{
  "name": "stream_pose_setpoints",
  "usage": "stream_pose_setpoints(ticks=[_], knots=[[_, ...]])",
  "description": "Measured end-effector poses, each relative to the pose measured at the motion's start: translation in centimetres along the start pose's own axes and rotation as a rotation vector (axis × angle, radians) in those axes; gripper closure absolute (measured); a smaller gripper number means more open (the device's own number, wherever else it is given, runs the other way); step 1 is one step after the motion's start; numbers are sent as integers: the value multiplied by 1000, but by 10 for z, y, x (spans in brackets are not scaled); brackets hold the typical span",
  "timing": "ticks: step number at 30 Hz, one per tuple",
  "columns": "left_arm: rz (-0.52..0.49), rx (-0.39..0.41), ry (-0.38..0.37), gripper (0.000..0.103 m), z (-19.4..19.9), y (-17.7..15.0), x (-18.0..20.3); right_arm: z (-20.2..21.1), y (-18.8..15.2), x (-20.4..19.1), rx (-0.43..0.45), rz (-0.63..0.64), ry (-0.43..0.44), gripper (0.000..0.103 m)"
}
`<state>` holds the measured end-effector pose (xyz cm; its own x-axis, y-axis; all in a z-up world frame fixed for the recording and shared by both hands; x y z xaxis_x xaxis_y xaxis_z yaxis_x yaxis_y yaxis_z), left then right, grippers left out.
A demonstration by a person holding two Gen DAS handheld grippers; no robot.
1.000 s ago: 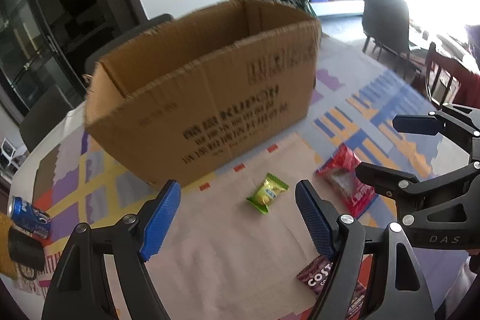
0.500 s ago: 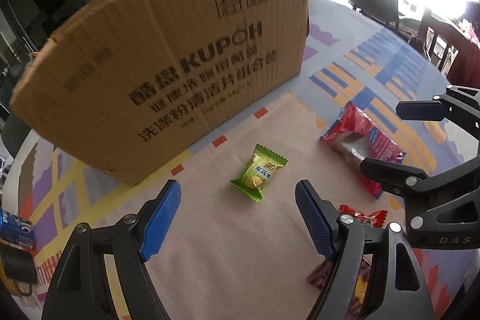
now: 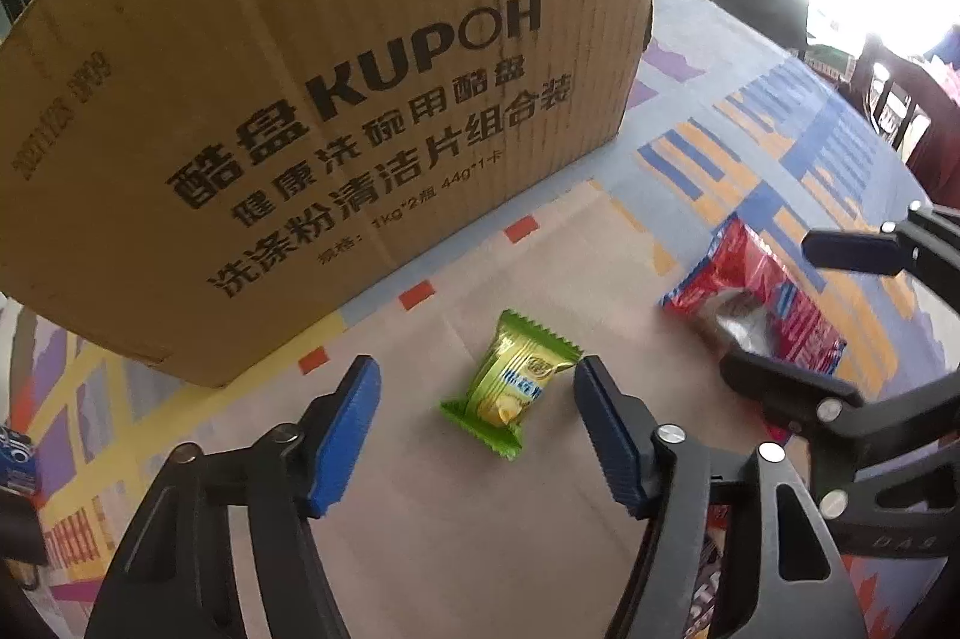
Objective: Organize snacks
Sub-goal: 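Grasp the green-yellow candy with the left tool while the right tool grasps the red yogurt bag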
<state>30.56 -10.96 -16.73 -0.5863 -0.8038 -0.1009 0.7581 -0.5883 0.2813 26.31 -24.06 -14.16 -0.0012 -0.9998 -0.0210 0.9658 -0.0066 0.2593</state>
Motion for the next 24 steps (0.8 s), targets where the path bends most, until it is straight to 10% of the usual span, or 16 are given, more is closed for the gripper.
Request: stream_pose_setpoints(ticks=[9, 24], knots=[[59, -11, -71, 79, 1, -1, 6, -7, 6, 2, -2, -6, 39, 39], [186, 38, -115, 82, 29, -27, -4, 6, 5, -5, 40, 11, 99, 60]])
Point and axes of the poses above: each gripper's, at about its wrist camera, not at the fingertips, and z roughly against the way its jaws point, x to its right, y to its top, the point moved 5 cm from there along -z, roughly the way its jaws point, and after that the axes turned 11 degrees about -x, right-handed, at the moved point
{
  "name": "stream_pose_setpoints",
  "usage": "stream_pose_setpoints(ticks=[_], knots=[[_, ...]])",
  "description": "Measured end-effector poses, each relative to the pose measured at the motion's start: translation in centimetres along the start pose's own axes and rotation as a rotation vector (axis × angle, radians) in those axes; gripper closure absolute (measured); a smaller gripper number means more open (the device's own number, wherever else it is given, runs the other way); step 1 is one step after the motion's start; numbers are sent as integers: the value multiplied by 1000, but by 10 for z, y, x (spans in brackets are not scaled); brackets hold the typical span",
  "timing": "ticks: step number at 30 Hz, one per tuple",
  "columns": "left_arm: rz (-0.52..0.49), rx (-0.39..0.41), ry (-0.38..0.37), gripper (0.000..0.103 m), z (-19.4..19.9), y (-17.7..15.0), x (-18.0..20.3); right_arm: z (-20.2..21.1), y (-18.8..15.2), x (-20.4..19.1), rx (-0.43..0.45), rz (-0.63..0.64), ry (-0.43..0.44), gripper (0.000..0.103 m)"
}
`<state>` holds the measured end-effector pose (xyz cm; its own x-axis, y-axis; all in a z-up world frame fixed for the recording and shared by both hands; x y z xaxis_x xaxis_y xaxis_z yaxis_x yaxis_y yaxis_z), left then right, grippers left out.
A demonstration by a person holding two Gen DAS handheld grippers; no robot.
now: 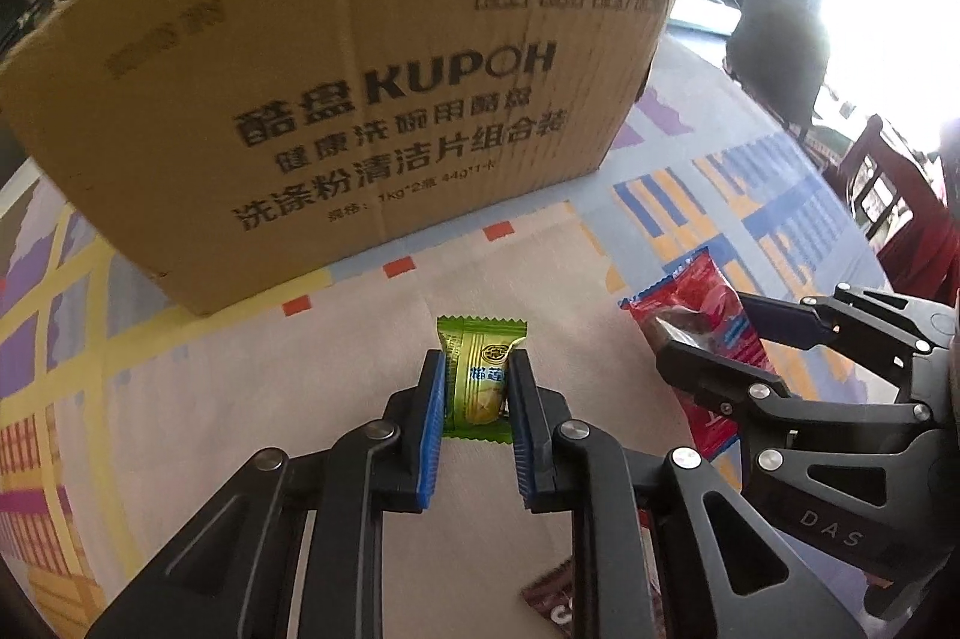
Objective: Organize snacks
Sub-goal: 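Grasp the green-yellow candy with the left tool while the right tool grasps the red yogurt bag, then carry both snacks over the box and open both tools to drop them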
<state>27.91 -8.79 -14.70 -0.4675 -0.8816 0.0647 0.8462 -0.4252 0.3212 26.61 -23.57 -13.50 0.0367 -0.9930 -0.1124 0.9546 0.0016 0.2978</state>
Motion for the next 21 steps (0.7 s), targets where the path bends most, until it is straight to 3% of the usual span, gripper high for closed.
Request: stream_pose_setpoints(ticks=[21], knots=[[74, 215, 34, 82, 102, 5, -9, 77, 13, -18, 192, 62, 57, 60]])
Point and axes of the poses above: each gripper's, at about its wrist camera, not at the fingertips, and z roughly against the way its jaws point, x to its right, y to its top, the point moved 5 cm from there along -z, roughly the way its jaws point, and after that the axes turned 11 degrees about -x, right-handed, at the moved point
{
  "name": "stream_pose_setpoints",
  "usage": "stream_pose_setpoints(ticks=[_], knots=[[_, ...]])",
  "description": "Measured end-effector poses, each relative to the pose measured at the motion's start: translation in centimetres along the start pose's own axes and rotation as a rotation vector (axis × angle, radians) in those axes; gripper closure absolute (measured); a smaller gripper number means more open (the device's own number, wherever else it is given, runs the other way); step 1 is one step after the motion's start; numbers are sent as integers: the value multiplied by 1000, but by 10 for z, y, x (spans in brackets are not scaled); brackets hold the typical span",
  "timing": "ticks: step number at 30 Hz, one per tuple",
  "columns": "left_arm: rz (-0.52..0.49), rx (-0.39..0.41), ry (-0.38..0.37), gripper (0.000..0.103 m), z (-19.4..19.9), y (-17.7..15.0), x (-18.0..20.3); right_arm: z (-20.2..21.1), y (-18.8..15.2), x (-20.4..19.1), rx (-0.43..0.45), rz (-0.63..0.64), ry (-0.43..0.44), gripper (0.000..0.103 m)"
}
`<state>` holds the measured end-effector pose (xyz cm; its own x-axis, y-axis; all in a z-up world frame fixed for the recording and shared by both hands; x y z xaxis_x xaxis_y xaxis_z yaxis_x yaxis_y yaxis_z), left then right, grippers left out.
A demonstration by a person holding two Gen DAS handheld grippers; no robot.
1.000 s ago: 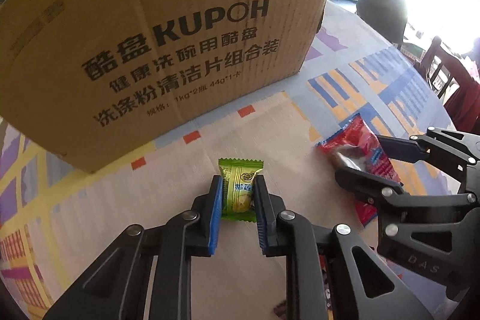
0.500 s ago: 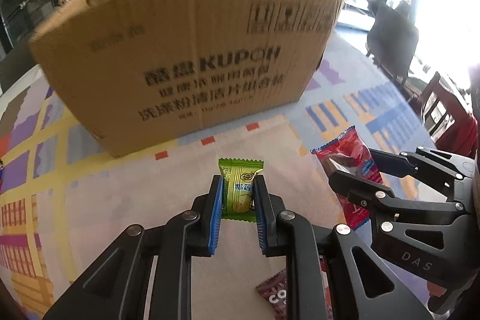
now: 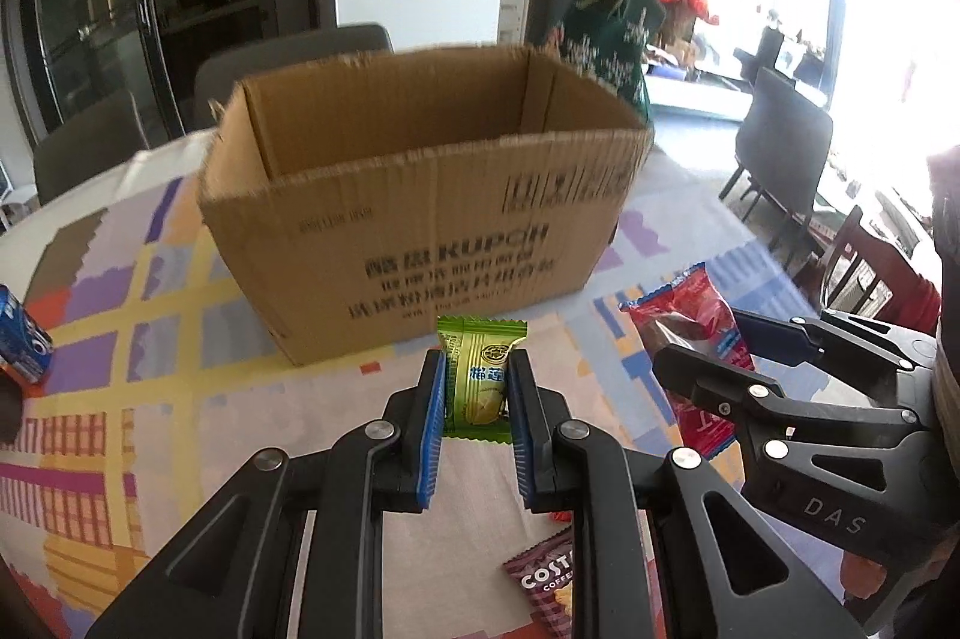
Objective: Organize snacks
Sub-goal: 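Carry both snacks over the box and open both tools to drop them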
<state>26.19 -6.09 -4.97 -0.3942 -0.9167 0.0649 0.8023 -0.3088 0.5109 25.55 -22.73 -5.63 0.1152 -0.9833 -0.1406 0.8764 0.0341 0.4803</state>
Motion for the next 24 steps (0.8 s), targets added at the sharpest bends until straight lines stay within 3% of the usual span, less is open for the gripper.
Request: stream_pose_setpoints(ticks=[13, 24], knots=[[19, 128, 40, 82, 47, 35, -10, 43, 35, -14, 133, 47, 23, 60], [48, 187, 74, 82, 68, 67, -31, 61, 74, -26, 215, 92, 15, 60]])
Point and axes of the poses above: each gripper's, at about its wrist camera, not at the fingertips, and z roughly against the way its jaws point, x to its right, y to its top, the point moved 5 cm from there along -z, roughly the way its jaws point, and after that the axes turned 11 degrees about -x, right-handed, at the moved point
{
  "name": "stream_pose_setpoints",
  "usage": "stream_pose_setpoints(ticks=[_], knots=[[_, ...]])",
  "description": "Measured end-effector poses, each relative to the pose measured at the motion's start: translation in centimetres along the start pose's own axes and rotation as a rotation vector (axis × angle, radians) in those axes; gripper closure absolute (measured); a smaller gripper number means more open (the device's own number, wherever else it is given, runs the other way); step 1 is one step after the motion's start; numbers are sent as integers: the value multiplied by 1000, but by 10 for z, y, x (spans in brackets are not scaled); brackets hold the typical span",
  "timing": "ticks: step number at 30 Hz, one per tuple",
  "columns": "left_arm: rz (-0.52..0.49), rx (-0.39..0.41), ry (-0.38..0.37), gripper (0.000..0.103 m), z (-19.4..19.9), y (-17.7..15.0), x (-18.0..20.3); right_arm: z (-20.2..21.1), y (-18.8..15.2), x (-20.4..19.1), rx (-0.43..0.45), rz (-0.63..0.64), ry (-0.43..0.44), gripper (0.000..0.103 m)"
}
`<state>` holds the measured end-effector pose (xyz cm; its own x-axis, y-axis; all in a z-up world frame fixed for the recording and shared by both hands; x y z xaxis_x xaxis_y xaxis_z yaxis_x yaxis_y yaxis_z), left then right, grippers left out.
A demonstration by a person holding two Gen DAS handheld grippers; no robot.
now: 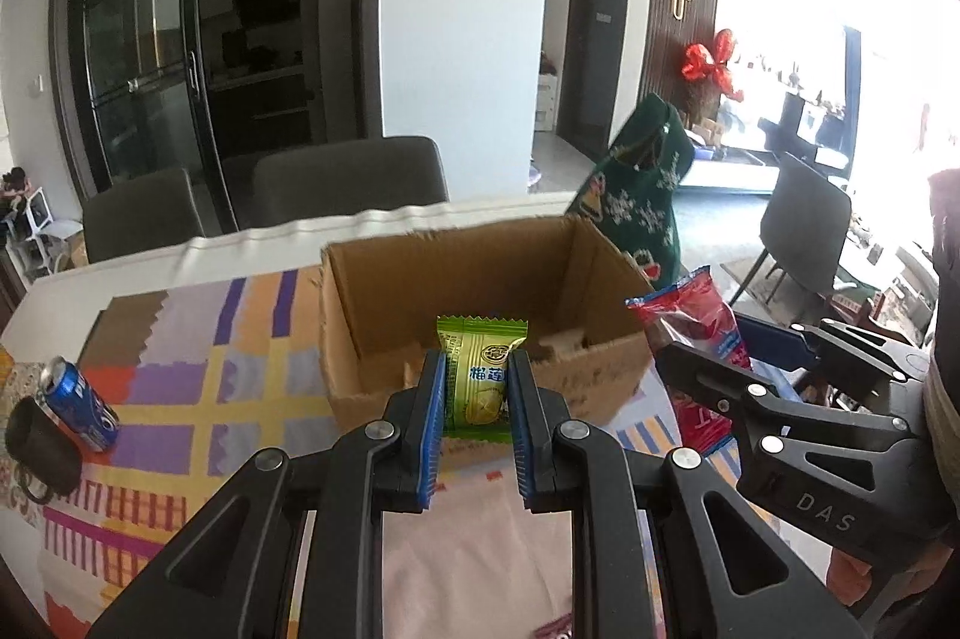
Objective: Organize snacks
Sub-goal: 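Carry both snacks over the box and open both tools to drop them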
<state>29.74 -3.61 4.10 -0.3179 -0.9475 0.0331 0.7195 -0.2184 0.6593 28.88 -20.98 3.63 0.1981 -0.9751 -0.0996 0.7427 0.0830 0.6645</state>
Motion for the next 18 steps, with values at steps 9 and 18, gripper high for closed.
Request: stream_pose_setpoints(ticks=[9, 18], knots=[[25, -12, 8, 82, -18, 30, -19, -12, 34, 0, 26, 22, 5, 60], [47, -46, 21, 82, -46, 51, -33, -37, 62, 4, 16, 33, 3, 60]])
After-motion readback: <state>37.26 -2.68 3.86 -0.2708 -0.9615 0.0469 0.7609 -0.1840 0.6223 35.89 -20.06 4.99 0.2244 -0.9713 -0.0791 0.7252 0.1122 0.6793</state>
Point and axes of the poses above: each gripper's, at about its wrist camera, not at the fingertips, and z roughly against the way its jaws point, x to its right, y to its top, the point moved 5 cm from there along -z, roughly the way its jaws point, and after that the axes turned 11 degrees about -x, right-handed, at the moved point
